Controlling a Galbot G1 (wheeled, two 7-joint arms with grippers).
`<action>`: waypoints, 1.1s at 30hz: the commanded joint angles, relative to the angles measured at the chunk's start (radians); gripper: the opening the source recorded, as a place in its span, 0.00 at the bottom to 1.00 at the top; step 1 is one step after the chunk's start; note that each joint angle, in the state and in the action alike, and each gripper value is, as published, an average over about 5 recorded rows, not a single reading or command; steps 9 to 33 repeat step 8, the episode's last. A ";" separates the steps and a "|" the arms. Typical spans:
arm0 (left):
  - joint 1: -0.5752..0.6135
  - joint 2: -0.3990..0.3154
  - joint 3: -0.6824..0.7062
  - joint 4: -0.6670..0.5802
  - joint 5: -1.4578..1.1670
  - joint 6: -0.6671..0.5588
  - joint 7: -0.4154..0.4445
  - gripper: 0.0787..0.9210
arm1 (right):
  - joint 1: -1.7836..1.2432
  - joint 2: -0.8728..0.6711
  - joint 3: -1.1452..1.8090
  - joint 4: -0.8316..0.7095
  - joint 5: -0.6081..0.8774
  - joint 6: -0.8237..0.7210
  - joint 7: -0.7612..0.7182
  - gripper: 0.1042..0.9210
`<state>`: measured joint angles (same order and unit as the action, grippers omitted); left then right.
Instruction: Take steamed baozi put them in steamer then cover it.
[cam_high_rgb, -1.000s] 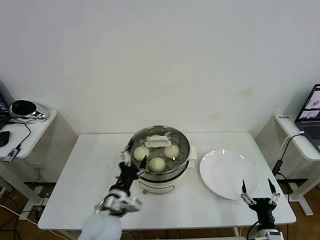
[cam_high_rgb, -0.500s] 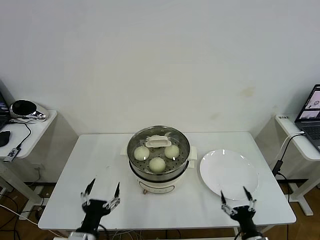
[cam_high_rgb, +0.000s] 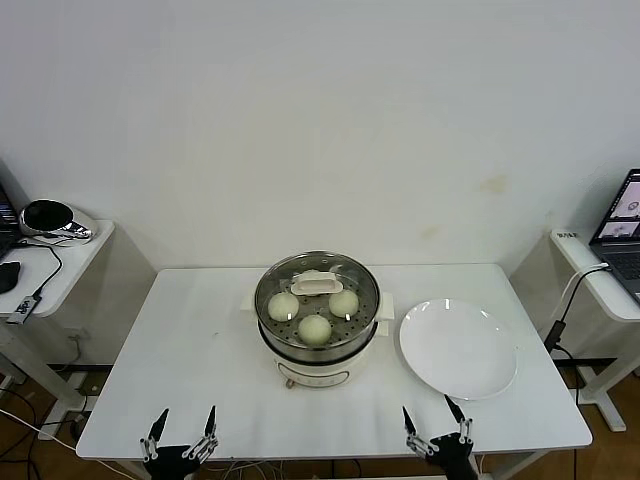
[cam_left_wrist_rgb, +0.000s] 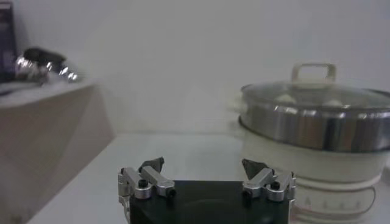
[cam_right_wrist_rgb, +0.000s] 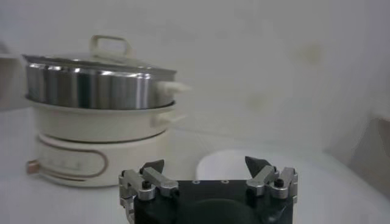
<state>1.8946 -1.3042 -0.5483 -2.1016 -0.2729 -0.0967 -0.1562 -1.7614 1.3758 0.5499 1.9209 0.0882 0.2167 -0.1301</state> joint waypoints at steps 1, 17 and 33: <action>0.043 -0.014 -0.020 0.050 -0.044 -0.045 0.015 0.88 | -0.036 -0.009 -0.039 0.016 -0.006 -0.012 0.004 0.88; 0.042 -0.014 -0.007 0.067 -0.020 -0.048 0.025 0.88 | -0.047 -0.010 -0.039 0.028 -0.007 -0.017 0.014 0.88; 0.042 -0.014 -0.007 0.067 -0.020 -0.048 0.025 0.88 | -0.047 -0.010 -0.039 0.028 -0.007 -0.017 0.014 0.88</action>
